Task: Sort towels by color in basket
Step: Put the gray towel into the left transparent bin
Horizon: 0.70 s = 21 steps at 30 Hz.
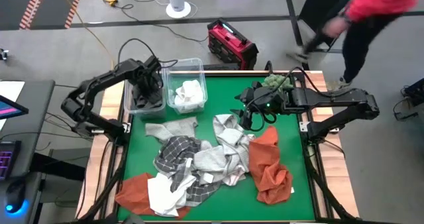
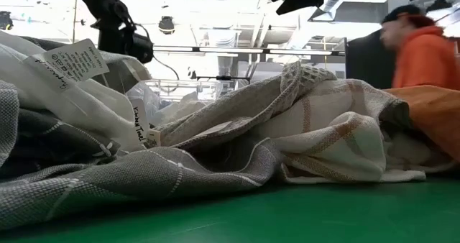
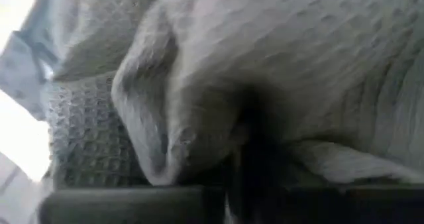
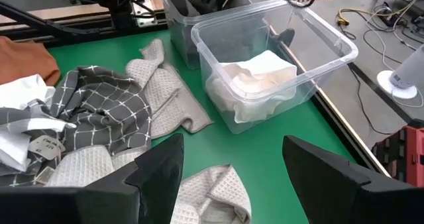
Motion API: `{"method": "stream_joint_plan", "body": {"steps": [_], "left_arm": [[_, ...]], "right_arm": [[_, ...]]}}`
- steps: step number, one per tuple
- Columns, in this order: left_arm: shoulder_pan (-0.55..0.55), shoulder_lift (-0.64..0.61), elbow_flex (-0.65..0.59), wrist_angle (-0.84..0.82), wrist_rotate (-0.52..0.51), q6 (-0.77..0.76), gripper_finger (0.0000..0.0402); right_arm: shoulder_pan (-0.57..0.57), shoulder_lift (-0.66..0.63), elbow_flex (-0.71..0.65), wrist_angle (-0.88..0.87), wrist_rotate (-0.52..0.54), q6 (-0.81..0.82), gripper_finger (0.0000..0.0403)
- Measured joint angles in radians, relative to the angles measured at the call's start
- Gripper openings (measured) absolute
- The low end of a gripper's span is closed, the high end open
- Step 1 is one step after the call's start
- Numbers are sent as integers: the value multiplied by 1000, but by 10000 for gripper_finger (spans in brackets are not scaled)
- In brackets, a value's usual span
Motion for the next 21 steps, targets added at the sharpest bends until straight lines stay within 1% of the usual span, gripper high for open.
{"method": "stream_joint_plan", "body": {"steps": [4, 9, 11, 12, 15, 18, 21], "left_arm": [[0, -34, 91, -84, -14, 62, 101], [0, -68, 213, -196, -6, 114, 179], [0, -83, 257, -235, 20, 151, 201], [0, -94, 276, -254, 58, 180, 210], [0, -143, 288, -271, 183, 251, 217], [-2, -189, 248, -274, 203, 303, 213], [0, -205, 176, -258, 216, 328, 202]], "right_arm": [[-2, 0, 0, 1, 0, 0, 285], [-3, 0, 0, 2, 1, 0, 285], [-3, 0, 0, 1, 1, 0, 285], [-3, 0, 0, 1, 2, 0, 285], [-2, 0, 0, 2, 2, 6, 285], [-2, 0, 0, 2, 2, 19, 285], [-2, 0, 0, 2, 2, 26, 285]]}}
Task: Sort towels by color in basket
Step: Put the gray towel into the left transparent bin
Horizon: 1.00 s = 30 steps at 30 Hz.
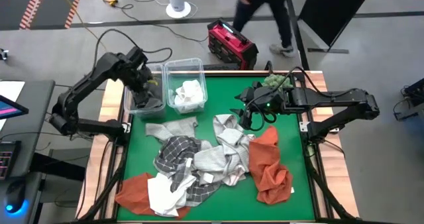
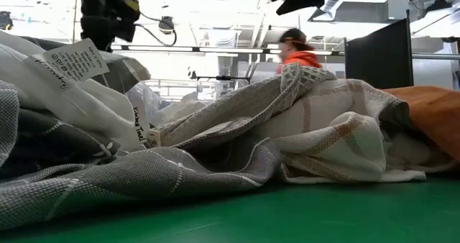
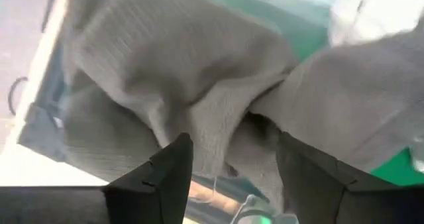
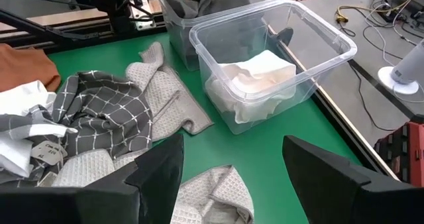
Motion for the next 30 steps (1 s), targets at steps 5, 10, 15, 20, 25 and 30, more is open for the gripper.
{"method": "stream_joint_plan", "body": {"steps": [5, 10, 15, 20, 25, 30], "left_arm": [[-1, 3, -168, 257, -6, -24, 180], [-4, 45, -326, 534, -210, -56, 156], [-15, 103, -403, 563, -305, -24, 136], [-70, 108, -414, 550, -371, -10, 124], [-122, 63, -325, 462, -441, -1, 123], [-137, 0, -186, 309, -464, 32, 123]], "right_arm": [[0, 0, 0, 4, 0, 12, 285], [20, 0, 0, 6, 0, 67, 285], [46, 0, 0, 8, 1, 89, 285], [55, 0, 0, 8, 3, 89, 285], [51, 0, 0, 8, 5, 79, 285], [51, 0, 0, 6, 5, 77, 285]]}}
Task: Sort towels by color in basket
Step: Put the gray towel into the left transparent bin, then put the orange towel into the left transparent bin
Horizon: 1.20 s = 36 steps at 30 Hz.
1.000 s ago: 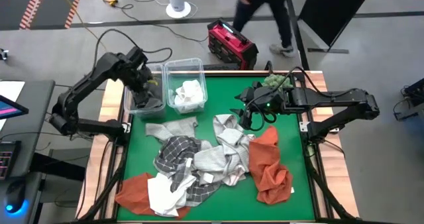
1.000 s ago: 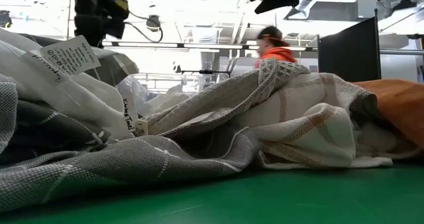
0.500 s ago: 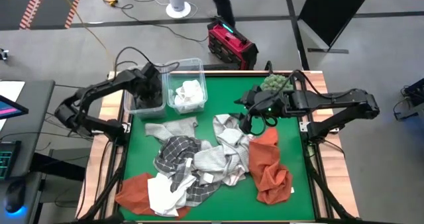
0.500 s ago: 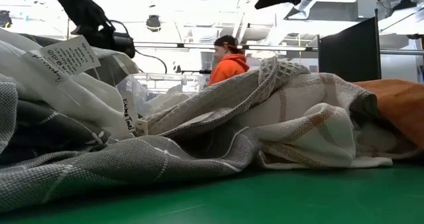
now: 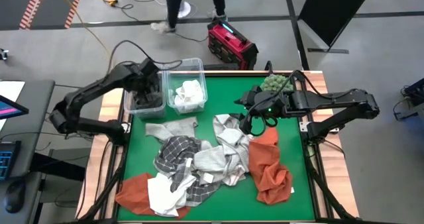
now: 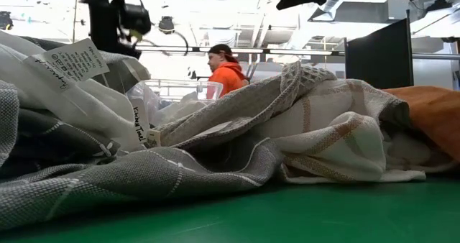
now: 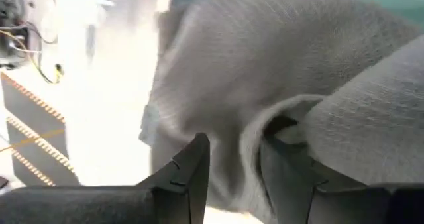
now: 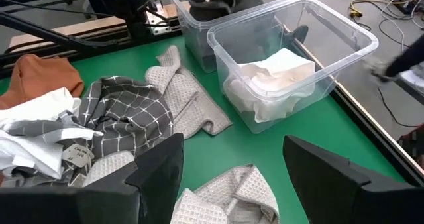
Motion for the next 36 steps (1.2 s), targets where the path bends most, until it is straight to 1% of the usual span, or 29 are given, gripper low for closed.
{"method": "stream_joint_plan", "body": {"steps": [3, 5, 7, 10, 14, 17, 19, 21, 24, 29, 33, 36], "left_arm": [[0, -36, 53, -32, 0, 6, 123], [3, -56, 52, -5, -4, 22, 122], [11, -61, 26, 47, -25, 27, 118], [16, -58, -66, 154, -63, 29, 111], [-2, -58, -246, 331, -67, 27, 102], [-26, -58, -387, 469, -94, 13, 97], [-43, -59, -447, 507, -105, 5, 95], [-54, -60, -469, 511, -119, -8, 94], [-66, -68, -456, 468, -162, -17, 93], [-73, -119, -337, 387, -220, 22, 93], [-73, -178, -229, 301, -234, 47, 93], [-73, -216, -151, 205, -220, 13, 93]], "right_arm": [[0, 0, 0, 0, 0, 0, 285], [0, 0, 0, 0, 0, 0, 285], [0, 0, 0, 0, 0, 1, 285], [1, 0, 0, 1, 0, 11, 285], [4, 0, 0, 1, 0, 41, 285], [4, 0, 0, 1, 0, 65, 285], [4, 0, 0, 1, 0, 72, 285], [4, 0, 0, 1, 0, 72, 285], [3, 0, 0, 1, 0, 72, 285], [3, 0, 0, 0, 0, 56, 285], [3, 0, 0, 0, 0, 52, 285], [3, 0, 0, 0, 0, 52, 285]]}}
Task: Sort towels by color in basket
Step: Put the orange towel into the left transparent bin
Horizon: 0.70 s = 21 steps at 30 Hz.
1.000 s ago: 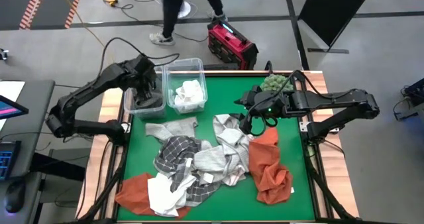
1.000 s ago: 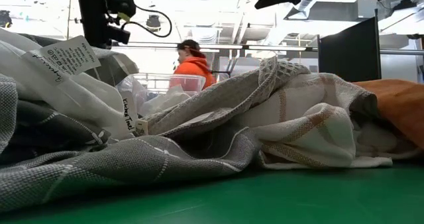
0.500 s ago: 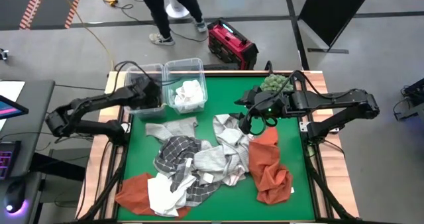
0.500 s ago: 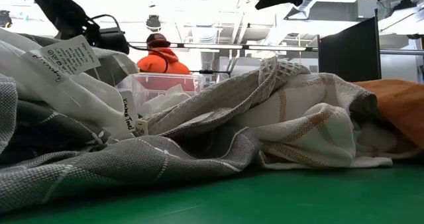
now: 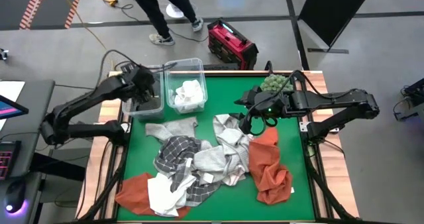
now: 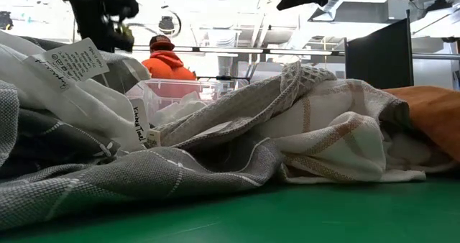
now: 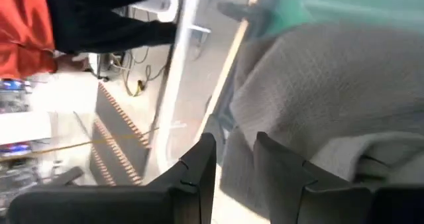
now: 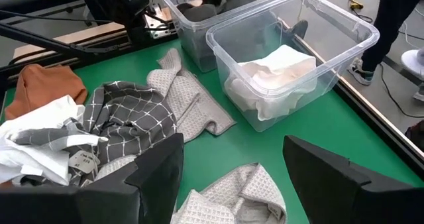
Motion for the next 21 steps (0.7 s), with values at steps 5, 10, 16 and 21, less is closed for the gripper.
{"method": "stream_joint_plan", "body": {"steps": [5, 10, 16, 21], "left_arm": [[0, -81, 114, -97, 251, -188, 93], [-26, -156, 133, -103, 525, -438, 93], [-148, -185, 133, -59, 578, -785, 93], [-259, -181, 163, -24, 565, -847, 93]], "right_arm": [[-6, 1, 0, -17, -4, -3, 285], [-41, 39, 2, -130, -123, 0, 285], [-46, 156, 1, -306, -242, -47, 285], [-11, 207, 0, -476, -418, -71, 285]]}}
